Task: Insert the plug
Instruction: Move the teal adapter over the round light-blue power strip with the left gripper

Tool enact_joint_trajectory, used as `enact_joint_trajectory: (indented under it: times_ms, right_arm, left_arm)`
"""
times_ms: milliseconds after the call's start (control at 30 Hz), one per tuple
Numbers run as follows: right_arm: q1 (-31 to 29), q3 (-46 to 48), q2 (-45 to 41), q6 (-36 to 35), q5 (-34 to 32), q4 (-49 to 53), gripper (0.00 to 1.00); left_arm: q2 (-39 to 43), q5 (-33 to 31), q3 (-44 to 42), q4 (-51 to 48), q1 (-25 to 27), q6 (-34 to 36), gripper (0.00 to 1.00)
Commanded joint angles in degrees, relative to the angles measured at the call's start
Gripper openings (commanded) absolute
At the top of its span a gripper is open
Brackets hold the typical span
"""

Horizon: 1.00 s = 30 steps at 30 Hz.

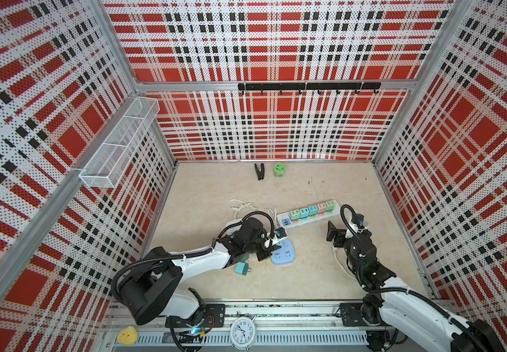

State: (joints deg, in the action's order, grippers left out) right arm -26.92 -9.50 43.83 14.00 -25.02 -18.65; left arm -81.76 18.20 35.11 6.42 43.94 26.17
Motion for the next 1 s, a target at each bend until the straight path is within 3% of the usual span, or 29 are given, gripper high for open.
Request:
enact_joint_trajectory:
  times_ms: [0,300,967]
  right_arm:
    - [0.2,1.3,-2.6,0.8,0.5,-3.1,1.0]
    - [0.3,1.5,-3.0,0.8,0.8,-3.0,1.0]
    - [0.2,1.5,-3.2,0.9,1.2,-2.8,1.0]
  left_arm:
    - [-1.2,4.5,2.6,1.9,0.0,1.3,0.0]
    - [-2.9,5.8,4.1,1.9,4.0,3.1,0.0]
    - [-9.7,6.8,7.5,1.9,4.6,1.2,0.0]
